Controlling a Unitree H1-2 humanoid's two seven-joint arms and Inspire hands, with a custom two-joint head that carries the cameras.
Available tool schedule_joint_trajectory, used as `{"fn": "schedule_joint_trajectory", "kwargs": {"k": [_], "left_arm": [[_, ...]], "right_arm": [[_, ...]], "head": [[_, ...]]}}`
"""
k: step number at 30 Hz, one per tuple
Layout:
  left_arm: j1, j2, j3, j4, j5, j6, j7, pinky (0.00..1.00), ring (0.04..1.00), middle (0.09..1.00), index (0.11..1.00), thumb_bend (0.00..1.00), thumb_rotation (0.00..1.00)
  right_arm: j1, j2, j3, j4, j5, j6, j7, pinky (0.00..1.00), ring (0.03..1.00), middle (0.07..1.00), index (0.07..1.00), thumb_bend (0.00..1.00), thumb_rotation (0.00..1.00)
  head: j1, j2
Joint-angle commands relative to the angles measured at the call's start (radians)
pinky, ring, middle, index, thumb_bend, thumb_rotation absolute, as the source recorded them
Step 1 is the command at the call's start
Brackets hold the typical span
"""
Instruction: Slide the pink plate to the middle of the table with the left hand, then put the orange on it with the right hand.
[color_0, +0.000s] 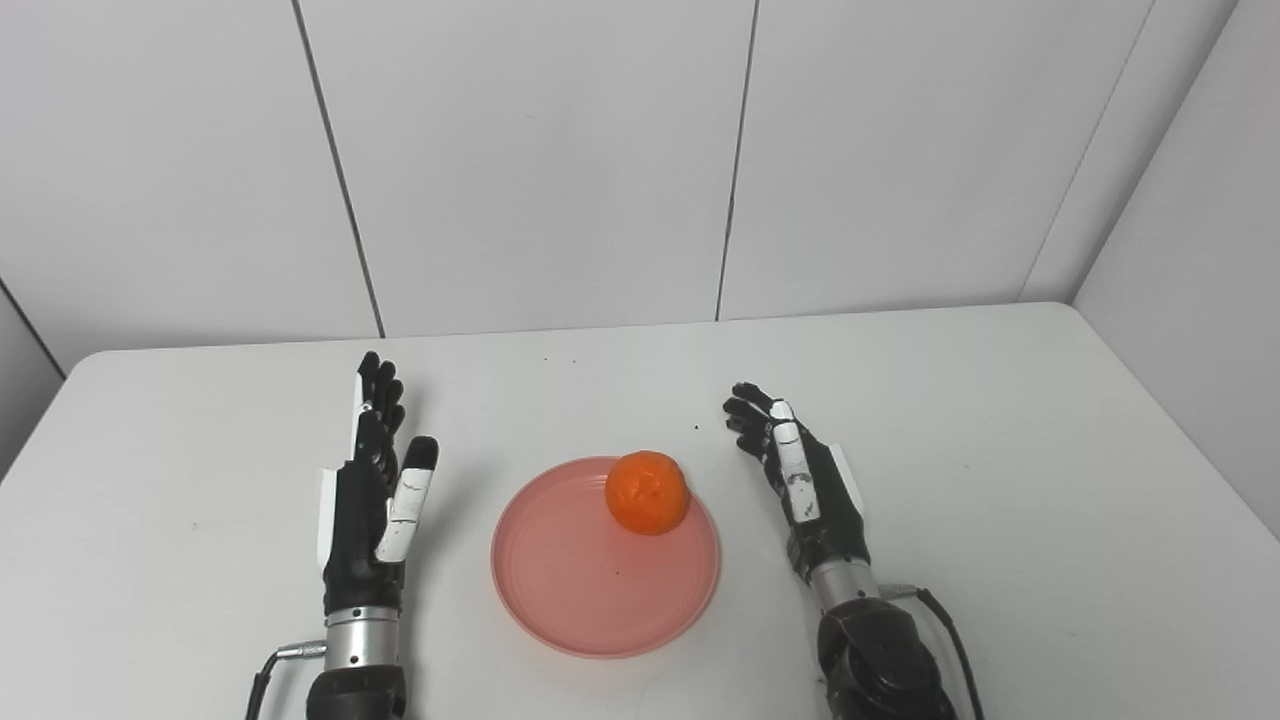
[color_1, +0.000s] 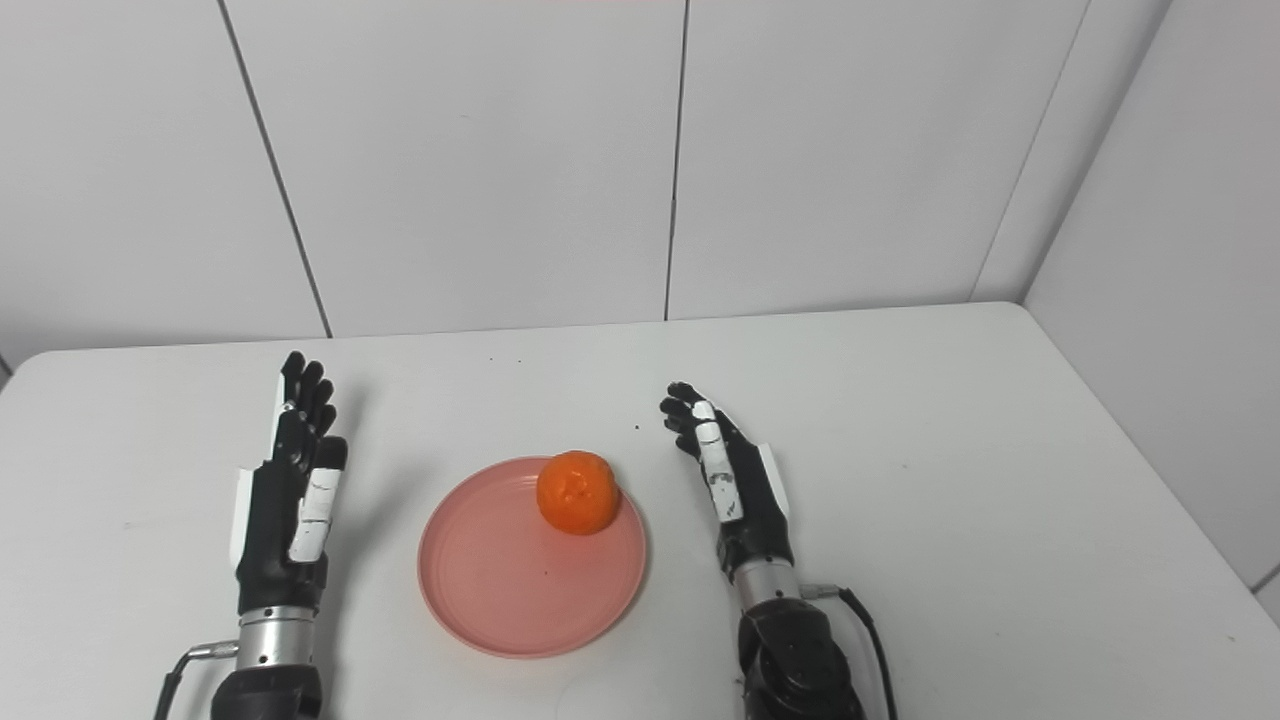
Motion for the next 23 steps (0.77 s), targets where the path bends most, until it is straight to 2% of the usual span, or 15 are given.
{"fn": "schedule_joint_trajectory", "kwargs": {"k": [1,4,8,11,15,16,17,20,23], "left_arm": [[0.037,0.015,0.012,0.028,-0.043,0.091,-0.029,1.00,1.000,1.000,1.000,0.85,0.86],[0.034,0.013,0.020,-0.007,-0.096,0.186,-0.057,1.00,1.000,1.000,1.000,0.83,0.84],[0.027,0.010,0.023,-0.026,-0.126,0.241,-0.068,1.00,1.000,1.000,1.000,0.80,0.85],[0.028,-0.004,0.028,-0.041,-0.172,0.301,-0.084,1.00,1.000,1.000,1.000,0.83,0.85],[0.044,-0.024,0.030,-0.057,-0.232,0.411,-0.105,1.00,1.000,1.000,1.000,0.86,0.88],[0.046,-0.024,0.030,-0.057,-0.239,0.421,-0.108,1.00,1.000,1.000,1.000,0.87,0.89],[0.045,-0.028,0.038,-0.059,-0.259,0.458,-0.107,1.00,1.000,1.000,1.000,0.87,0.89],[0.043,-0.032,0.057,-0.076,-0.305,0.541,-0.108,1.00,1.000,1.000,1.000,0.88,0.92],[0.043,-0.034,0.067,-0.093,-0.323,0.571,-0.105,1.00,1.000,1.000,1.000,0.88,0.94]], "right_arm": [[0.001,0.018,-0.014,0.021,0.025,-0.053,-0.023,0.92,0.874,0.844,0.834,0.89,1.00],[0.013,0.033,-0.024,0.038,0.033,-0.077,-0.049,0.94,0.880,0.856,0.853,0.86,1.00],[0.024,0.043,-0.032,0.058,0.032,-0.078,-0.077,1.00,0.917,0.889,0.895,0.82,1.00],[0.031,0.046,-0.034,0.068,0.027,-0.079,-0.092,1.00,0.990,0.949,0.947,0.80,1.00],[0.044,0.038,-0.013,0.087,-0.023,-0.125,-0.117,1.00,1.000,0.981,0.985,0.77,1.00],[0.045,0.038,-0.009,0.089,-0.031,-0.132,-0.121,1.00,1.000,0.986,0.990,0.77,1.00],[0.048,0.037,-0.005,0.092,-0.044,-0.145,-0.128,1.00,1.000,0.988,0.992,0.77,1.00],[0.054,0.036,0.004,0.103,-0.063,-0.172,-0.142,1.00,1.000,1.000,1.000,0.84,1.00],[0.053,0.041,0.000,0.108,-0.044,-0.179,-0.142,1.00,1.000,1.000,1.000,0.86,1.00]], "head": [[0.000,-0.001],[0.009,0.005],[0.020,0.006],[0.021,0.007],[0.018,0.012],[0.018,0.012],[0.017,0.012],[0.015,0.011],[0.012,0.012]]}}
